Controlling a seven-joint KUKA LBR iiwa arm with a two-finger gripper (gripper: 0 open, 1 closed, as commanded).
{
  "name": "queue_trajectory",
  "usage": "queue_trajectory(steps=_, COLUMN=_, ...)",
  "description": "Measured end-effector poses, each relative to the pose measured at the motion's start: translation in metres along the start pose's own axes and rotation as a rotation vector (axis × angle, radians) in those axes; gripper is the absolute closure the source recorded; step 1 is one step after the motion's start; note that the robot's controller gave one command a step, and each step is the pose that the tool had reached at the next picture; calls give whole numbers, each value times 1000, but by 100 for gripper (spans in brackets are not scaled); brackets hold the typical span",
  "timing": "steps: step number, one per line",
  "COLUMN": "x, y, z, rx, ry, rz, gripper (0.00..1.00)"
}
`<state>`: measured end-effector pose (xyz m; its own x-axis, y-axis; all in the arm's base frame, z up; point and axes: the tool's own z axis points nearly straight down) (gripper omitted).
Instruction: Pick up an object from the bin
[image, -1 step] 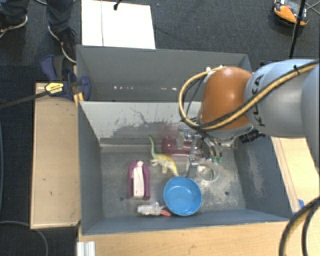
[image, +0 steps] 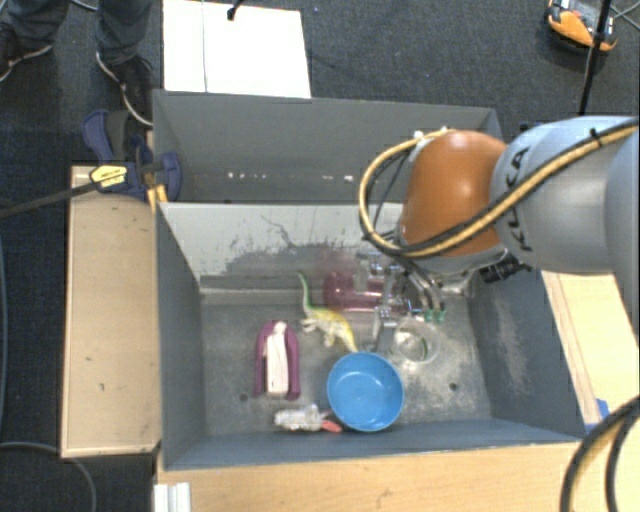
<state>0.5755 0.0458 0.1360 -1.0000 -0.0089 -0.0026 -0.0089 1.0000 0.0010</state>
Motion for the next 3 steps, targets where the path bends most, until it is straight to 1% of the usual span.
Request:
queue_trajectory(steps=1, x=31, y=3, z=27, rx=0, ry=0, rz=-5, gripper=0)
queue_trajectory(steps=2, x=56, y=4, z=48, rx=0, ry=3, rz=-76, gripper=0)
queue_trajectory(steps=3, x=92, y=4, z=62, rx=-1, ry=-28, rz=-287, gripper=100)
